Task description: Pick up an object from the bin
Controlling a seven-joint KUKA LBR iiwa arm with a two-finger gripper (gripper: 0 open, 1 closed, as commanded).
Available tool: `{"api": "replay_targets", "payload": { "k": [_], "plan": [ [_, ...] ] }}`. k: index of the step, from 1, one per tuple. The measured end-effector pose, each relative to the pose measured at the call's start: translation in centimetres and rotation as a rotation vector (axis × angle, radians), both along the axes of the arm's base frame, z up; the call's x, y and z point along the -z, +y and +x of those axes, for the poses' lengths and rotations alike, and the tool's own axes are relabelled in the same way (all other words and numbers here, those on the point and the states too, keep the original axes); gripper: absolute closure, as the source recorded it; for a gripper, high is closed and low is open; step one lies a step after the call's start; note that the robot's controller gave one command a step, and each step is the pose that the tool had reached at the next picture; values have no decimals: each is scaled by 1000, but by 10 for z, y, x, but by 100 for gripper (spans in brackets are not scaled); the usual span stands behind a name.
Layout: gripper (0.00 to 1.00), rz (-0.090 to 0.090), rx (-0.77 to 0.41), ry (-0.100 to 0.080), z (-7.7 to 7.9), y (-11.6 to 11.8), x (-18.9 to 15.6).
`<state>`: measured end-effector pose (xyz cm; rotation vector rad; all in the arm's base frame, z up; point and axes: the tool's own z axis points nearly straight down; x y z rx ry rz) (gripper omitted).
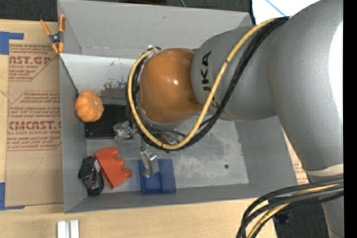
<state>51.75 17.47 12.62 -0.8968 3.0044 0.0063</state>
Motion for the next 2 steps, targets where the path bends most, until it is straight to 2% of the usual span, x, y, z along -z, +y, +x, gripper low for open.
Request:
{"api": "replay_targets", "payload": {
  "k": [1,2],
  "plan": [
    [0,-2,-111,1,-4,-21,25],
    [0,2,-14,-3,6,-23,40]
  ]
}}
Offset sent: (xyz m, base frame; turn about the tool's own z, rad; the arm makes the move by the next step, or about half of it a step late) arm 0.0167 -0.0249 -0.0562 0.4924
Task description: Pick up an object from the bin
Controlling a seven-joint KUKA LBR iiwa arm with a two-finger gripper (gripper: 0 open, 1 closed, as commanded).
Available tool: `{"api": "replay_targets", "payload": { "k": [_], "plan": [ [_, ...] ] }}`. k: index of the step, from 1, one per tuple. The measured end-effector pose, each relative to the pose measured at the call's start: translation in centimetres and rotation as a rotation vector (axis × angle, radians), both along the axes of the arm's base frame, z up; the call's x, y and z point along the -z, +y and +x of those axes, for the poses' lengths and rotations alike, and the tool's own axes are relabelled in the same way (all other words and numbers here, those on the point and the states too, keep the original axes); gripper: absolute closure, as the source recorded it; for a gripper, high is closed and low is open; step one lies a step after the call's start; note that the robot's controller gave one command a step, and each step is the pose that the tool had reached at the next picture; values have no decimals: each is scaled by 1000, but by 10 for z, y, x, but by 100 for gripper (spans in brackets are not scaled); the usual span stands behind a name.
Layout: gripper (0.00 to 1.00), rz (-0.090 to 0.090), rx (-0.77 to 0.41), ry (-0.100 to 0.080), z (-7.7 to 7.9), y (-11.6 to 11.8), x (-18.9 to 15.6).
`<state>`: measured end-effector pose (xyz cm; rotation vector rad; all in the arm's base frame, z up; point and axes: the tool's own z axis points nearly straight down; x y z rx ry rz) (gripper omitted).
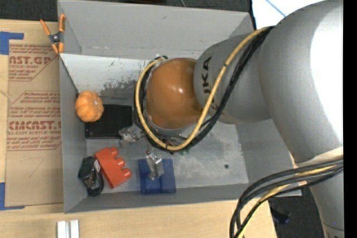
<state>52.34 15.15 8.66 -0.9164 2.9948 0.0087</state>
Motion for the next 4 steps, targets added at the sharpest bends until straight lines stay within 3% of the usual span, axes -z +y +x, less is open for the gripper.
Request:
{"api": "replay_targets", "payload": {
  "k": [2,3,4],
  "plan": [
    [0,0,-127,0,3,-7,14],
    [0,-3,-406,-4,-12,-23,8],
    [100,2,-396,-7,11,-29,16]
  ]
}}
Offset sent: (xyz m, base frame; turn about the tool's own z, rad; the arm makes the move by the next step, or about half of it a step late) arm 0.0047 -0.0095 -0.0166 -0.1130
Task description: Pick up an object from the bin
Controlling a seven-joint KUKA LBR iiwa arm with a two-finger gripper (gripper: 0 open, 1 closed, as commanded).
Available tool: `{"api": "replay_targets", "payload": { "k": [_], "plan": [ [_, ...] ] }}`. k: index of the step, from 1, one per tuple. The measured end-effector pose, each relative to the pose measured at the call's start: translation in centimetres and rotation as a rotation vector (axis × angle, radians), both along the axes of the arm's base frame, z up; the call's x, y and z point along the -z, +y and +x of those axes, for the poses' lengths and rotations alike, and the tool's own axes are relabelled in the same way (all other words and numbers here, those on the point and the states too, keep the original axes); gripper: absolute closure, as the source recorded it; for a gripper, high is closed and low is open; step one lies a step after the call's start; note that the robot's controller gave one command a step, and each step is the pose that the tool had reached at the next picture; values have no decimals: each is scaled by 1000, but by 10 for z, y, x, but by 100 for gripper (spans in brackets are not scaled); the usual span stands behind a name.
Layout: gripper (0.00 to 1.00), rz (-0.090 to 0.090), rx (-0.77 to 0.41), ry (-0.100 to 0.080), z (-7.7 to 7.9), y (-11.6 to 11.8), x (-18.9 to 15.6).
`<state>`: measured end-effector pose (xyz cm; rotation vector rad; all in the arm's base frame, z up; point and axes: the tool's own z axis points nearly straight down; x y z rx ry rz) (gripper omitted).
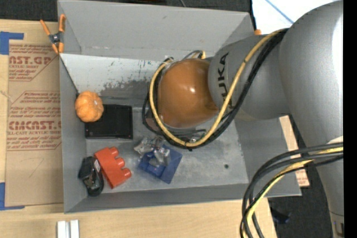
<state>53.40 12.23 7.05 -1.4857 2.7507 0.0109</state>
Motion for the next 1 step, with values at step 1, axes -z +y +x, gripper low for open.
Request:
{"api": "replay_targets", "payload": {
  "k": [1],
  "plan": [
    [100,0,0,0,0,0,0]
  ]
}}
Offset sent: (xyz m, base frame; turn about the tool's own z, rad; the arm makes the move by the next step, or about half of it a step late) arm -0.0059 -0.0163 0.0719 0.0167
